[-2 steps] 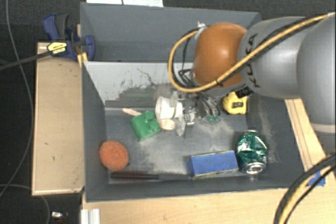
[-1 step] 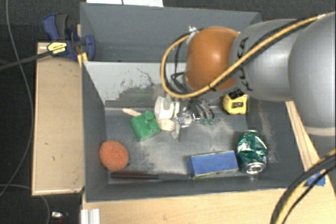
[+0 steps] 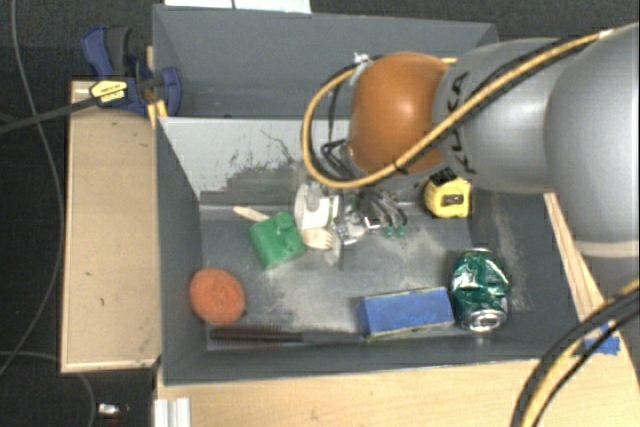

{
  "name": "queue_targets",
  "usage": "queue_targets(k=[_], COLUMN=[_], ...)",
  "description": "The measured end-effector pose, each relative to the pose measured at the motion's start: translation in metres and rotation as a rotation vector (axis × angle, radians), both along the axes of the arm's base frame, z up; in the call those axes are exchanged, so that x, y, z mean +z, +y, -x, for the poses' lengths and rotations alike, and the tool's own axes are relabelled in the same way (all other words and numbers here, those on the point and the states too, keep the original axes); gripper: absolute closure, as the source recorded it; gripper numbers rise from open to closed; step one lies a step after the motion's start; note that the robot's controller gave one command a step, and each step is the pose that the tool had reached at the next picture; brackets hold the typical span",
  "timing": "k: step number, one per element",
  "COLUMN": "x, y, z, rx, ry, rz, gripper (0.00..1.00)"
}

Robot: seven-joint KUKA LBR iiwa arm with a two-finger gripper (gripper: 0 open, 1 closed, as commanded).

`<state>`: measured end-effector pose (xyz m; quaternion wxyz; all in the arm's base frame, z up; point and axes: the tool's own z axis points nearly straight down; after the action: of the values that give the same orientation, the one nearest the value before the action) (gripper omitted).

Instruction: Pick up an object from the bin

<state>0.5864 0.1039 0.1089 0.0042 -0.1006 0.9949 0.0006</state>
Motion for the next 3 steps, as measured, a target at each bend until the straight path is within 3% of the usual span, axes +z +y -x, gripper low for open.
queue_targets(k=[1, 2, 3], x=[-0.0335, -0.0351, -0.0352], y=[-0.0087, -0.0039, -0.0039], z=[-0.0071, -0.0036, -0.0035], rx=[-0.093, 0.271, 0.27], ry=[-0.019, -0.02, -0.019], rz=[-0.013, -0.002, -0.002], gripper=[0.0, 1.0, 1.0])
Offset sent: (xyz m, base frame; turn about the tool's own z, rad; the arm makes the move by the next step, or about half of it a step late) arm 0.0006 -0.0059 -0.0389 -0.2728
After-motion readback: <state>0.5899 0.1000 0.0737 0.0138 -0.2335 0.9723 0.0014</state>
